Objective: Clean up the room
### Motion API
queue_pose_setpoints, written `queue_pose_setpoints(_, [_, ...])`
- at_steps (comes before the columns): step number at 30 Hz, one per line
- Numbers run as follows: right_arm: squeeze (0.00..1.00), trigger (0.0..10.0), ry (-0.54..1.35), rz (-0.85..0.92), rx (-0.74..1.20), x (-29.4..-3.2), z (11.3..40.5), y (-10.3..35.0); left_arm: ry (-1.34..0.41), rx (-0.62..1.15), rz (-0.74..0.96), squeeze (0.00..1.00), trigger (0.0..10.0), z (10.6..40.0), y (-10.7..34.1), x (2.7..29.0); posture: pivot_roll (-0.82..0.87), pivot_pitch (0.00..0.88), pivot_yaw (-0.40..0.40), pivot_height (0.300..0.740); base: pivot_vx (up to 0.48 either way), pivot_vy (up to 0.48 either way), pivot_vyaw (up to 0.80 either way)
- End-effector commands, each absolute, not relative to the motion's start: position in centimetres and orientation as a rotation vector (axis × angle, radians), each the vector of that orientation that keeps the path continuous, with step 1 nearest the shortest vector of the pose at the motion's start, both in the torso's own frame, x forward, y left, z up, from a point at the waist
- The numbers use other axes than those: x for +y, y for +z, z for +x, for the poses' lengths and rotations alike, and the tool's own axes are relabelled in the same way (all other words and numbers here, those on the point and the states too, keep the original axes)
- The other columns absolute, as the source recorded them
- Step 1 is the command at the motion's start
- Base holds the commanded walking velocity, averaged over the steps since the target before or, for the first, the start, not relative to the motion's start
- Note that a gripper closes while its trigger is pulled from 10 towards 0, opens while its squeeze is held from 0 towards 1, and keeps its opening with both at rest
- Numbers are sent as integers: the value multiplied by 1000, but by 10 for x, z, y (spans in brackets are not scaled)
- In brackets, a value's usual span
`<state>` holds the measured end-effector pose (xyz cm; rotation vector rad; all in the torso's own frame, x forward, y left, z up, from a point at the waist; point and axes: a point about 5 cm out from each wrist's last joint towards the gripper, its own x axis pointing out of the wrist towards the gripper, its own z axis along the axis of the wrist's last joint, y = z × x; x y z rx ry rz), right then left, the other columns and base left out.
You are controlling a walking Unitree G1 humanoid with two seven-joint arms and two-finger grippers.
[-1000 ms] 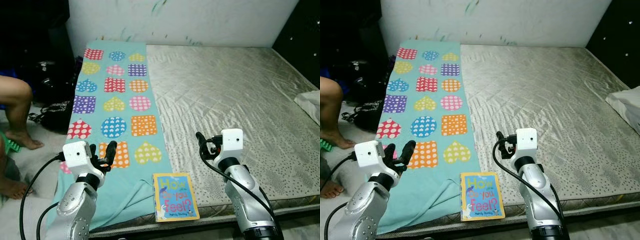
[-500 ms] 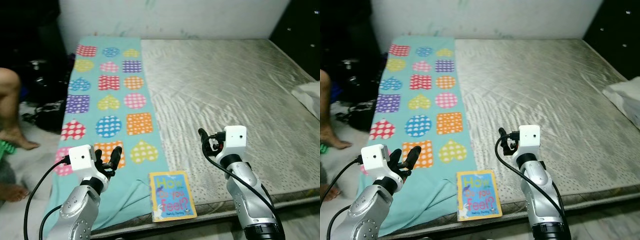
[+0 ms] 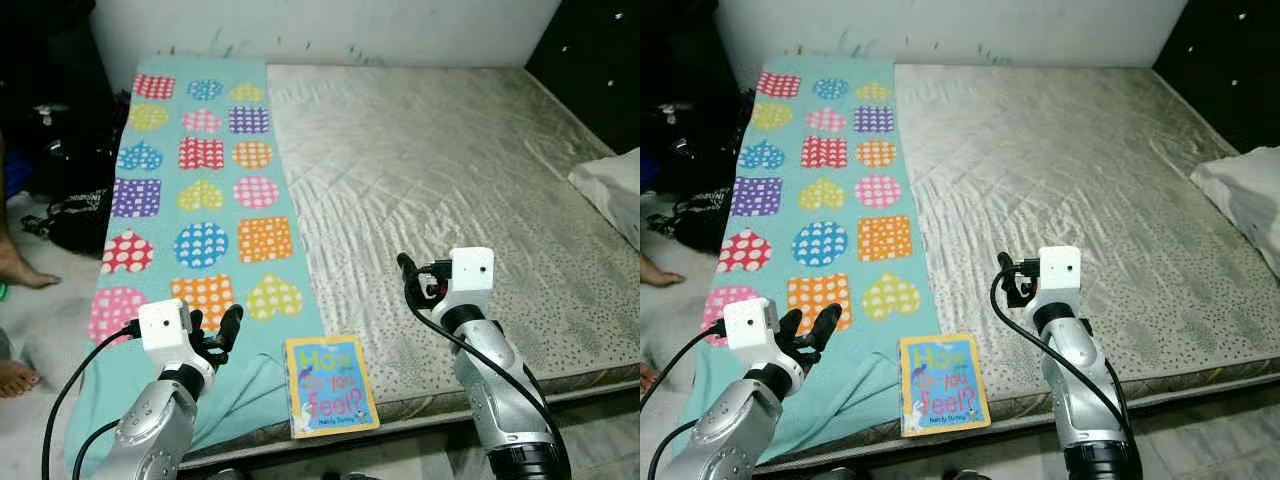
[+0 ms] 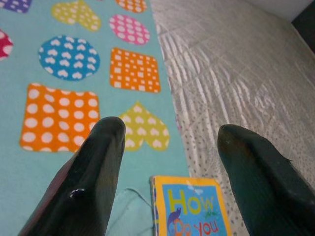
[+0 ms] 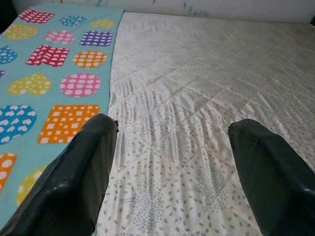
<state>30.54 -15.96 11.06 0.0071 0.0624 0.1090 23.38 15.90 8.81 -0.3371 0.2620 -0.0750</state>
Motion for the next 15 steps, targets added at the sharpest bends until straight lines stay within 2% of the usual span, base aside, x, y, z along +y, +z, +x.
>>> queue_pose_setpoints(1, [0, 10000, 86, 0, 68, -166, 302, 110, -85, 251, -337, 0, 10000, 233, 92, 158, 5, 180, -86, 740, 0, 0, 0])
queue_pose_setpoints(8, [0, 10000, 99, 7, 76, -164, 299, 108, -71, 231, -340, 0, 10000, 234, 94, 158, 3, 183, -90, 731, 0, 0, 0])
queue_pose_setpoints(15, [0, 10000, 128, 24, 77, -158, 301, 110, -23, 152, -282, 0, 10000, 236, 103, 162, 4, 190, -102, 693, 0, 0, 0])
